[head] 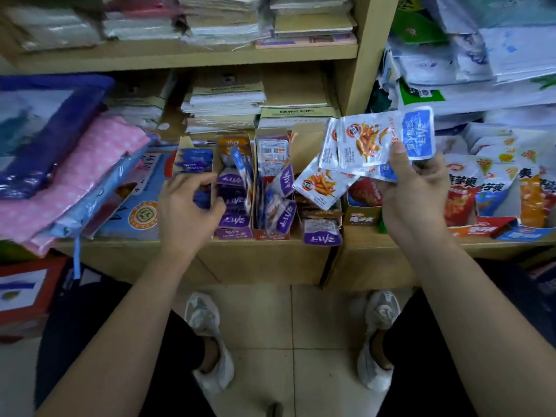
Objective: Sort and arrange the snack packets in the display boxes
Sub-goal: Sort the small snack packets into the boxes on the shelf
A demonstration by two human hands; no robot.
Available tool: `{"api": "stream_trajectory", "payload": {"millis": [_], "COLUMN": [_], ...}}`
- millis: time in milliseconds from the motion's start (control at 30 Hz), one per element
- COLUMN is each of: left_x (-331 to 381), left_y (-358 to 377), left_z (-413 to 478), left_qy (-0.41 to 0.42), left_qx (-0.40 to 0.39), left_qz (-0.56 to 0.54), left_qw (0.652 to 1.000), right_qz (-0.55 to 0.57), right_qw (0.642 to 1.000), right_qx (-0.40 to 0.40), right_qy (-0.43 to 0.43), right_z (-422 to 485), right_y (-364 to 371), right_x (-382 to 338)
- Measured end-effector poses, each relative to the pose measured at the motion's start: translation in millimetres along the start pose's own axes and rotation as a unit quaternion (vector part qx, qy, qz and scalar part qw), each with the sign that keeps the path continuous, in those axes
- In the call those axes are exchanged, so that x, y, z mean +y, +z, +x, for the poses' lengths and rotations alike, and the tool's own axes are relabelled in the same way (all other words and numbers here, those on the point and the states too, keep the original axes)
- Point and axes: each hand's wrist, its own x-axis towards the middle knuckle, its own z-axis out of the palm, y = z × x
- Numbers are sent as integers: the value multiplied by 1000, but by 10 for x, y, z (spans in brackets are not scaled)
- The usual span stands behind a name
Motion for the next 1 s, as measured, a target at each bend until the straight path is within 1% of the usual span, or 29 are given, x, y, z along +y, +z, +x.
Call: {"api": "stream_trajectory", "payload": {"millis": [33, 133, 167, 267, 367, 467, 567, 667, 733, 800, 833, 867, 900, 933, 967, 1000], "left_x": [-48, -10, 34, 143, 143, 180, 203, 157, 149, 185, 218, 254, 300, 332, 349, 344], "left_y": [-31, 2, 60, 266, 400, 384, 321, 269, 238, 193, 158, 125, 90, 67, 55, 48], "left_z": [-3, -78, -86, -5, 106, 130, 116, 78, 36, -3, -15, -22, -28, -29, -32, -38], "left_qy": [-9, -14, -23, -44, -51, -83, -109, -110, -90, -72, -73, -82, -93, -101, -100, -96], "left_qx": [-17, -112, -128, -123, -83, -53, -39, -39, -44, -29, -35, -63, -108, -153, -180, -185], "left_qz": [14, 75, 90, 107, 103, 54, 17, -44, -93, -144, -188, -237, -279, -306, -318, -325], "left_qw": [1000, 991, 987, 986, 990, 994, 993, 992, 991, 986, 979, 966, 949, 934, 925, 923], "right_qz": [3, -3, -9, -55, -124, -148, -150, -110, -62, -34, -25, -18, -13, -8, -3, 1], "right_qw": [1000, 999, 999, 997, 990, 984, 984, 993, 998, 997, 996, 994, 992, 990, 989, 990], "right_qx": [-9, -31, -39, -47, -16, 22, 28, 16, -5, -34, -48, -60, -72, -78, -79, -70], "right_qy": [6, 17, 16, -12, -66, -92, -87, -35, 21, 60, 77, 92, 106, 117, 124, 126], "right_z": [-18, -76, -96, -129, -130, -107, -57, -29, -30, -43, -49, -59, -80, -107, -138, -160], "right_y": [60, 222, 266, 354, 380, 369, 347, 358, 388, 434, 457, 482, 513, 549, 589, 626], "right_x": [19, 136, 191, 370, 487, 538, 558, 561, 549, 533, 534, 541, 550, 559, 566, 570]}}
